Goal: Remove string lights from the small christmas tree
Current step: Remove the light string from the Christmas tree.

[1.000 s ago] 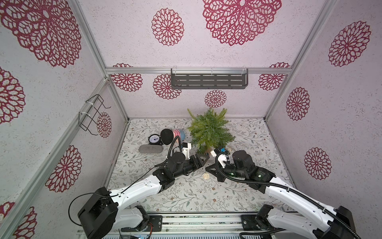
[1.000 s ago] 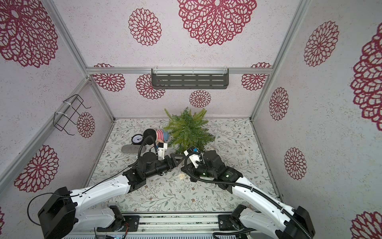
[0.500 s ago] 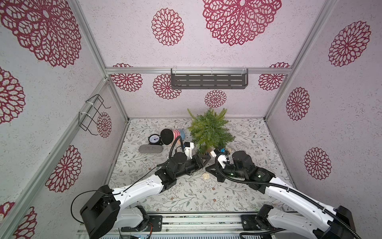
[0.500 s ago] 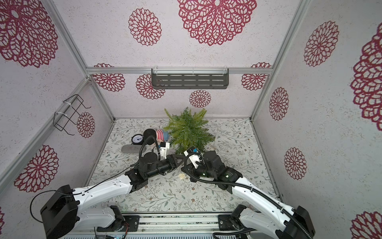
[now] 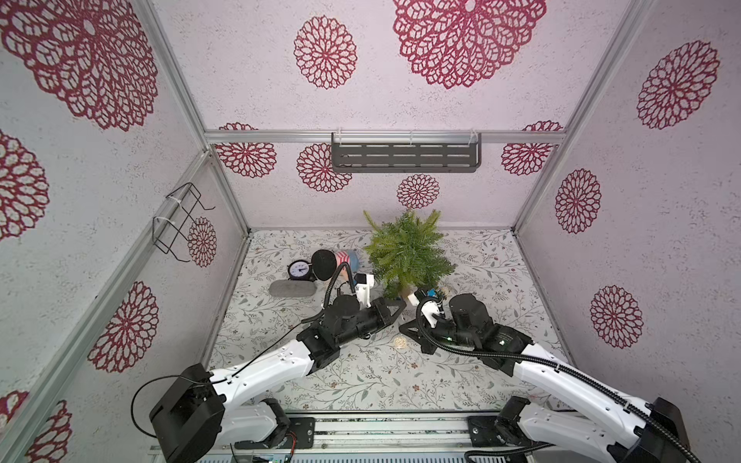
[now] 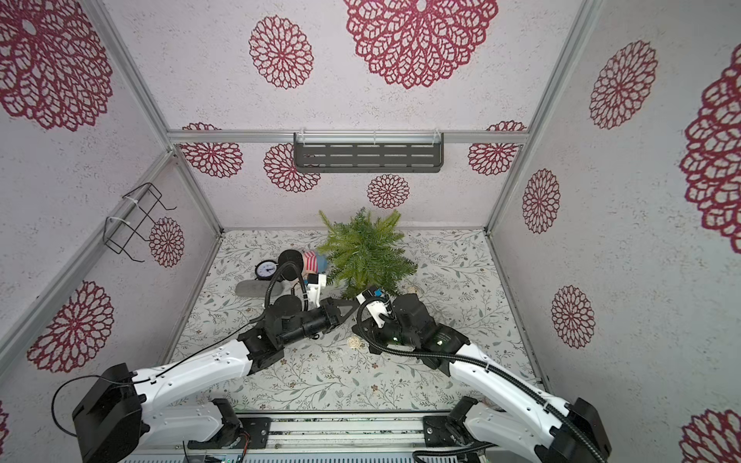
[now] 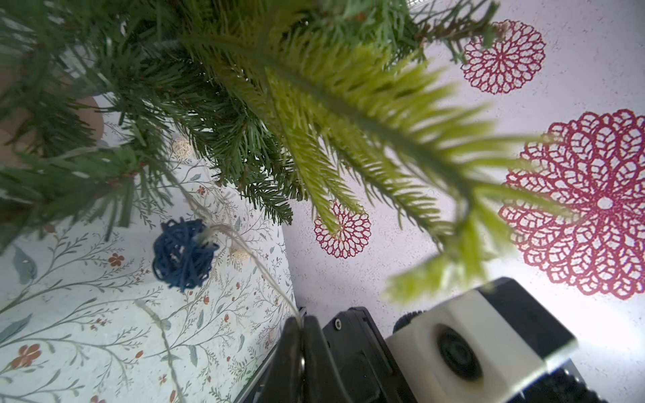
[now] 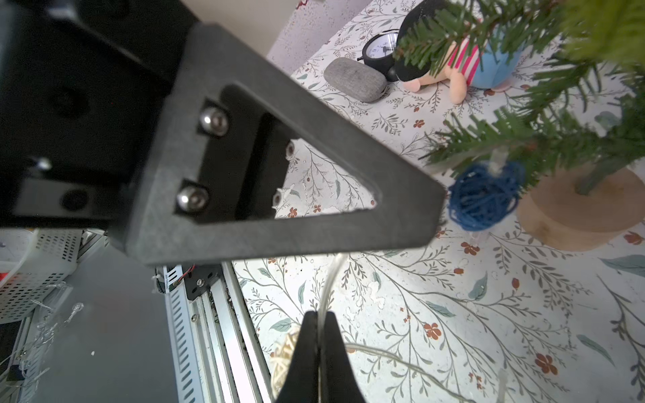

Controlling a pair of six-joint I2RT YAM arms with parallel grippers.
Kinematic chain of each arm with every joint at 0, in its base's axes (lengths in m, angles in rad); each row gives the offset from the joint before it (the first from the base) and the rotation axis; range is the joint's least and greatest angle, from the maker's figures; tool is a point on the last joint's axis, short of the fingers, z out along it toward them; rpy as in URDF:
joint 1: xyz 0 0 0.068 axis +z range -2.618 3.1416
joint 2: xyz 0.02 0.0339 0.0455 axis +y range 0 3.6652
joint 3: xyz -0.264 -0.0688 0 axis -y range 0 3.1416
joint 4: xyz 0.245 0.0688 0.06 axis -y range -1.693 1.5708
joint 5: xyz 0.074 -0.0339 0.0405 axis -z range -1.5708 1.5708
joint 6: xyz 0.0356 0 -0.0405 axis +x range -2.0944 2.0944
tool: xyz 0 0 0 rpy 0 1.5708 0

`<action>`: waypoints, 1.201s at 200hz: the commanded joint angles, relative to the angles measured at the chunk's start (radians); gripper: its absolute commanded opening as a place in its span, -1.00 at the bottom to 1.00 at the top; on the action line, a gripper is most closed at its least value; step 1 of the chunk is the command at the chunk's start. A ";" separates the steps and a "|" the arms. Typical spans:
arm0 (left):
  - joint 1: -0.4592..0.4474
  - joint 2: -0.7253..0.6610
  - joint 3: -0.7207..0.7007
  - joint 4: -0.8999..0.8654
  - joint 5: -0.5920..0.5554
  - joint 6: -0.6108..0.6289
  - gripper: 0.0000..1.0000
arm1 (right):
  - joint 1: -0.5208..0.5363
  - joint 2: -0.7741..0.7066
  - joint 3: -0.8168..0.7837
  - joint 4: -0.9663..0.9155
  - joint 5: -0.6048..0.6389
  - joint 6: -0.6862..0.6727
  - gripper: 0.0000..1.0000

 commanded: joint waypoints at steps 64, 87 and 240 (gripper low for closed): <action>-0.007 -0.112 0.083 -0.213 -0.125 0.134 -1.00 | 0.022 0.047 0.040 0.064 0.014 -0.014 -0.24; -0.002 -0.129 0.112 -0.286 -0.159 0.179 -1.00 | 0.024 0.058 0.051 0.070 0.017 -0.014 -0.06; 0.118 -0.173 0.207 -0.526 -0.297 0.327 -1.00 | 0.024 -0.007 0.084 0.010 0.083 -0.032 0.41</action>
